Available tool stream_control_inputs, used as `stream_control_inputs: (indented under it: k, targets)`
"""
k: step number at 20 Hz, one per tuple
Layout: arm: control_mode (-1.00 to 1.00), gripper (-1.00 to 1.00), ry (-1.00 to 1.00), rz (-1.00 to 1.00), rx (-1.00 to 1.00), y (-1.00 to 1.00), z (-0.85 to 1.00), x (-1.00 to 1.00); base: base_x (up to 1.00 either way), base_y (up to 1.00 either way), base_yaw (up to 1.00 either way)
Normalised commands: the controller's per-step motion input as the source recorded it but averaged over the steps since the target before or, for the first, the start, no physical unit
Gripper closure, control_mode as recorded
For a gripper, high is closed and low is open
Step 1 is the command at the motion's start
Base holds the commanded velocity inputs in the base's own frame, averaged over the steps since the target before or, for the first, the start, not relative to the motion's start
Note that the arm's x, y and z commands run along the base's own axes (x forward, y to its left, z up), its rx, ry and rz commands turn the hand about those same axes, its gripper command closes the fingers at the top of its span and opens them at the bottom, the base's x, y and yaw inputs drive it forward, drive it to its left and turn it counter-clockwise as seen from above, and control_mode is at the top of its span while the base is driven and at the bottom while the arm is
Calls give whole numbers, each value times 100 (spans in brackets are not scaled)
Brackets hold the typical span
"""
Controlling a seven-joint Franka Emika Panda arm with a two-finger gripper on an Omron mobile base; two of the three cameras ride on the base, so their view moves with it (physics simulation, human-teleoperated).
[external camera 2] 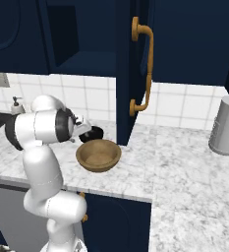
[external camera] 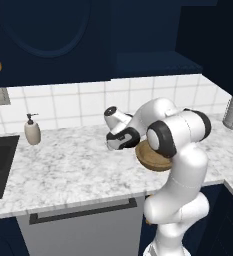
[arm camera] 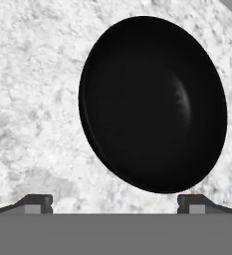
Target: Pick up the bowls on the counter and stack them on top of one another in the open cabinet. Place the smaller bowl on top of the larger bowl.
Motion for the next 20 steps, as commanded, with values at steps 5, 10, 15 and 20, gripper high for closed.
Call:
stream_control_inputs:
  k: [5,10,15,20]
  targets:
    - [-100,-100,1,0,0,0,-25,39,0,0,0]
    - [-100,-100,4,0,0,0,-18,43,0,0,0]
    - [-100,100,0,0,0,0,-16,31,0,0,0]
    - [-100,100,0,0,0,0,-2,1,0,0,0]
